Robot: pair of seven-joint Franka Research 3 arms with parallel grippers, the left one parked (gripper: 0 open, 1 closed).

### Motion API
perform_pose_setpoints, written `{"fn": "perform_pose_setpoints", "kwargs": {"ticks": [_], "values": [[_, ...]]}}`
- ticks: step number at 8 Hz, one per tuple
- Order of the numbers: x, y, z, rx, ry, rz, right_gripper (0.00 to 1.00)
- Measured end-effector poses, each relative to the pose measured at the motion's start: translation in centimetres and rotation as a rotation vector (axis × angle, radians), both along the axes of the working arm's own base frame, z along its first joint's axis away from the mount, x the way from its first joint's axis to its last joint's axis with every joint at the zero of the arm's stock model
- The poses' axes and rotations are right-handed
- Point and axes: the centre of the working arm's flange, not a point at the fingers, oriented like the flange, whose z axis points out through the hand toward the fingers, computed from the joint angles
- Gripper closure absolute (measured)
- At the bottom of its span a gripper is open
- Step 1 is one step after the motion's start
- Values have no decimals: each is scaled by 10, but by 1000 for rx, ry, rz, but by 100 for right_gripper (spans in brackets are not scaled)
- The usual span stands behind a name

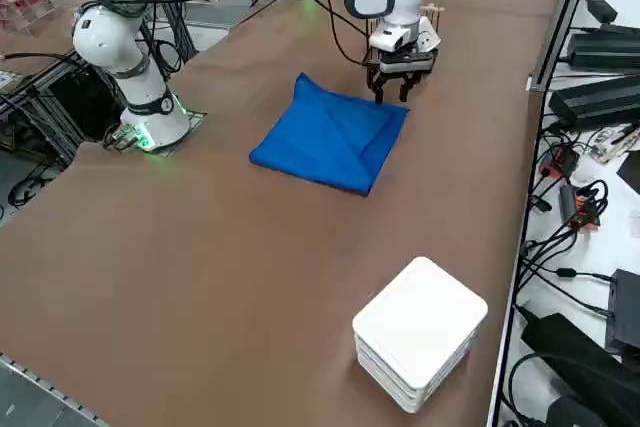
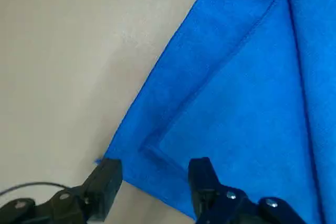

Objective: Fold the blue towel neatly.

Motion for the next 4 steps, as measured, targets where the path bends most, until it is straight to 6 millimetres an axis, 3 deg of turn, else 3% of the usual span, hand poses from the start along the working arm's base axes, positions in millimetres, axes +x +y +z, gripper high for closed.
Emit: {"fn": "perform_pose_setpoints", "kwargs": {"ticks": [4], "values": [[0, -1, -18, -10, 17, -5, 21]]}}
